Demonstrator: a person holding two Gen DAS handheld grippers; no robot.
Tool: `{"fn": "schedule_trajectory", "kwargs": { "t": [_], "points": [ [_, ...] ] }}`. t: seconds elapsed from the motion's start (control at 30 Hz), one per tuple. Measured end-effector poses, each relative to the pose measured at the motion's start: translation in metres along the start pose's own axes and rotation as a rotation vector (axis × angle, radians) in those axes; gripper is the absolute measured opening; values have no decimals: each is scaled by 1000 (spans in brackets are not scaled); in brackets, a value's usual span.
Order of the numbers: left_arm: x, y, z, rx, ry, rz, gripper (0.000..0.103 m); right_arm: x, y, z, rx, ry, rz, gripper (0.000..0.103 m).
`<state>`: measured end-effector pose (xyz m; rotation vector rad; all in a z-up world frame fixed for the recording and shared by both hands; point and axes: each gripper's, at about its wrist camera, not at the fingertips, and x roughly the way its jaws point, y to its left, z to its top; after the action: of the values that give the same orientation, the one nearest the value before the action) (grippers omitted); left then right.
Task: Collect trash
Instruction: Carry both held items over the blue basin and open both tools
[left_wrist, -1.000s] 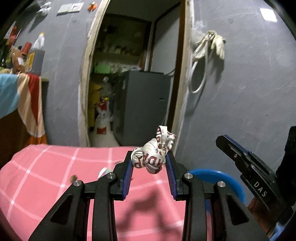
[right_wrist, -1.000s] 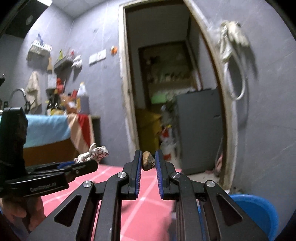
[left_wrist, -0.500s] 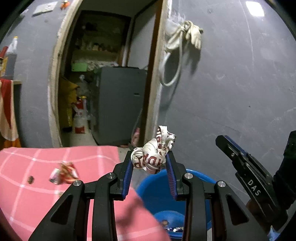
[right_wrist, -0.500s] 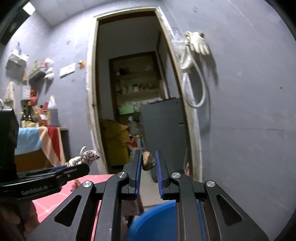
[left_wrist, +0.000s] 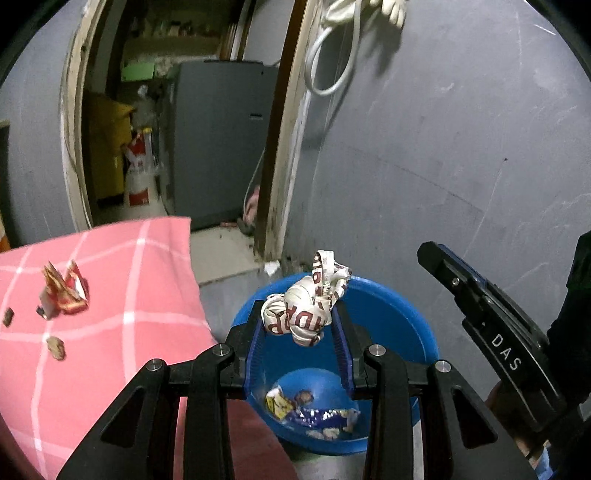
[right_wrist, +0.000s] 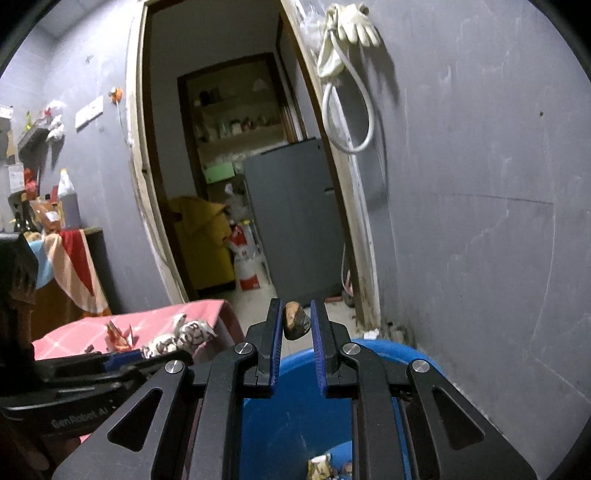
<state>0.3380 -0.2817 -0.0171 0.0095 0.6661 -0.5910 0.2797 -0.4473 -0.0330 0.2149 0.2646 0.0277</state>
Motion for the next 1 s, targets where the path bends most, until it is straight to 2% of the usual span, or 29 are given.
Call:
{"fn": "schedule_trajectory", "kwargs": {
  "t": [0.2, 0.37, 0.5, 0.67, 0.8, 1.0],
  "points": [
    [14, 3, -4, -35, 62, -9, 31, 12, -6, -6, 14, 81, -7, 14],
    [18, 13, -6, -81, 93, -11, 35, 16, -10, -6, 26, 107, -9, 15],
    [16, 17, -6, -95, 102, -13, 38, 18, -10, -5, 33, 114, -10, 28],
    [11, 17, -6, -103, 92, -7, 42, 18, -9, -5, 32, 115, -11, 29],
    [7, 22, -5, -119, 68, -7, 51, 17, -9, -4, 34, 102, -14, 31],
    [-9, 29, 0, -141, 13, -2, 52, 14, -6, -1, 43, 63, -21, 45]
  ]
}}
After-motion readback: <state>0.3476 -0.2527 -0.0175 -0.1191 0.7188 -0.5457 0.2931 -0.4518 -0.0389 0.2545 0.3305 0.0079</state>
